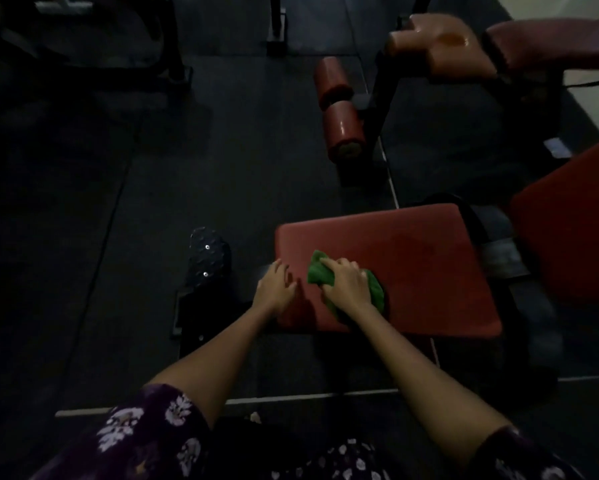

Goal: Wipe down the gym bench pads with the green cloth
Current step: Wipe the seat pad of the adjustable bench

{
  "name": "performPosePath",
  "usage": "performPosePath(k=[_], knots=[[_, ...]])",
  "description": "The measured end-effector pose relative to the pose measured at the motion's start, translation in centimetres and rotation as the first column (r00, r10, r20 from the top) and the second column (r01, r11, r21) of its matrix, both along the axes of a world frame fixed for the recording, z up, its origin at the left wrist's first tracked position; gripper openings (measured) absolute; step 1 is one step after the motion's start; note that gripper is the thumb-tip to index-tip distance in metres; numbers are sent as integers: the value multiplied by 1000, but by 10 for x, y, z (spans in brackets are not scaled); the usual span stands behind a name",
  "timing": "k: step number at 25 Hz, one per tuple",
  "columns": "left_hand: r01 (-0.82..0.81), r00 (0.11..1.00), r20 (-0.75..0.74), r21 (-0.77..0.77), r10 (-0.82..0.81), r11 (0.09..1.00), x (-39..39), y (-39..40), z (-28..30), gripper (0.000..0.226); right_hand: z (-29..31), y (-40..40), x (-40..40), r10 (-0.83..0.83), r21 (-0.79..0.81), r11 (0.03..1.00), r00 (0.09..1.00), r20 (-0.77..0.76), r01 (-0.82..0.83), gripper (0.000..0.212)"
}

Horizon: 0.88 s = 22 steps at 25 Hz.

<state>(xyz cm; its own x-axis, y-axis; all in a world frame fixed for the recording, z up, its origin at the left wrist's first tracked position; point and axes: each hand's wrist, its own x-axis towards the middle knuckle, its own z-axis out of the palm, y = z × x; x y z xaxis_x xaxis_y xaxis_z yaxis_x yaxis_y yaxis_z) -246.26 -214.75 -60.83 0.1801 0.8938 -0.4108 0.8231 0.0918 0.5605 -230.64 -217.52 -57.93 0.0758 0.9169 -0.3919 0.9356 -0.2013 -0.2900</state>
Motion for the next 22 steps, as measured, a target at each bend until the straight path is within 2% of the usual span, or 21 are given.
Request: performPosePath(k=[3, 5, 7, 9, 12, 16, 18, 20, 22], knots=[[-115, 993, 41, 119, 111, 986, 10, 14, -65, 56, -82, -18, -18, 122, 144, 979, 981, 152, -144, 51], [-228, 959, 210, 173, 190, 958, 16, 17, -102, 52, -118, -21, -20, 112, 264, 950, 969, 219, -169, 54], [-368, 875, 407, 206, 263, 907, 20, 12, -125, 46, -140, -19, -18, 62, 461, 866, 957, 282, -191, 54], [-404, 841, 475, 236, 257, 884, 21, 10, -132, 43, -146, -20, -17, 14, 581, 785, 944, 331, -215, 54], [-344, 876, 456, 363, 157, 866, 16, 14, -146, 42, -155, -7, -15, 39, 638, 716, 929, 369, -284, 54], [-412, 802, 574, 326, 169, 851, 18, 14, -147, 43, -156, 16, -6, 185, 658, 627, 901, 393, -416, 54], [-412, 798, 578, 315, 171, 855, 18, 13, -147, 45, -147, 32, 0, 247, 588, 674, 886, 391, -447, 52], [-342, 851, 509, 348, 130, 873, 16, 11, -148, 46, -132, 61, 4, 225, 453, 810, 910, 347, -373, 49], [-327, 853, 503, 312, 137, 892, 14, 12, -146, 46, -123, 82, -1, 174, 375, 881, 935, 309, -288, 51]])
